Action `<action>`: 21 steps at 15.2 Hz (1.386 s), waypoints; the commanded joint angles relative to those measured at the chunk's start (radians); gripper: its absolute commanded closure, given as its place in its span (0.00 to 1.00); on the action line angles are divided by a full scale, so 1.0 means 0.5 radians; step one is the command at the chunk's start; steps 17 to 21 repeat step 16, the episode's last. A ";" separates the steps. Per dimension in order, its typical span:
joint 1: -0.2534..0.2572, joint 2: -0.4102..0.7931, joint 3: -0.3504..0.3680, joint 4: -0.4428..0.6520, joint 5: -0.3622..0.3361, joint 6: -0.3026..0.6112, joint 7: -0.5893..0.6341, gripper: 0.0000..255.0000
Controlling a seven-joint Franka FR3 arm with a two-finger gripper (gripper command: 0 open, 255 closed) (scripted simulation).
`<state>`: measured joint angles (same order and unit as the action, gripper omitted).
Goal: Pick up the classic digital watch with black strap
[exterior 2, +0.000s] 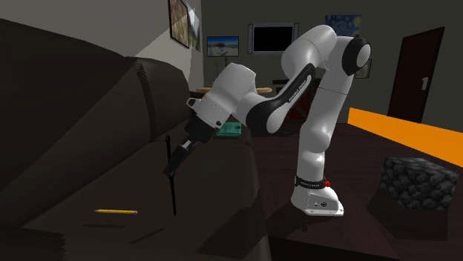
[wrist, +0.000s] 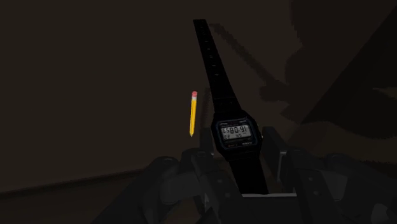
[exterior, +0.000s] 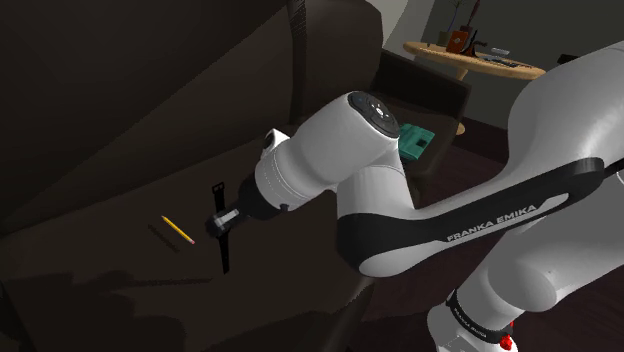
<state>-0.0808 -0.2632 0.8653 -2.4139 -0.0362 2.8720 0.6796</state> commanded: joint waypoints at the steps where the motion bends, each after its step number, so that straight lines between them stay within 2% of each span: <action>1: 0.043 -0.023 -0.043 0.018 0.042 -0.042 -0.038 1.00; 7: 0.154 -0.102 -0.166 0.108 0.155 -0.210 -0.146 1.00; 14: 0.223 -0.174 -0.263 0.233 0.233 -0.405 -0.228 1.00; 21: 0.224 -0.175 -0.265 0.236 0.234 -0.409 -0.229 1.00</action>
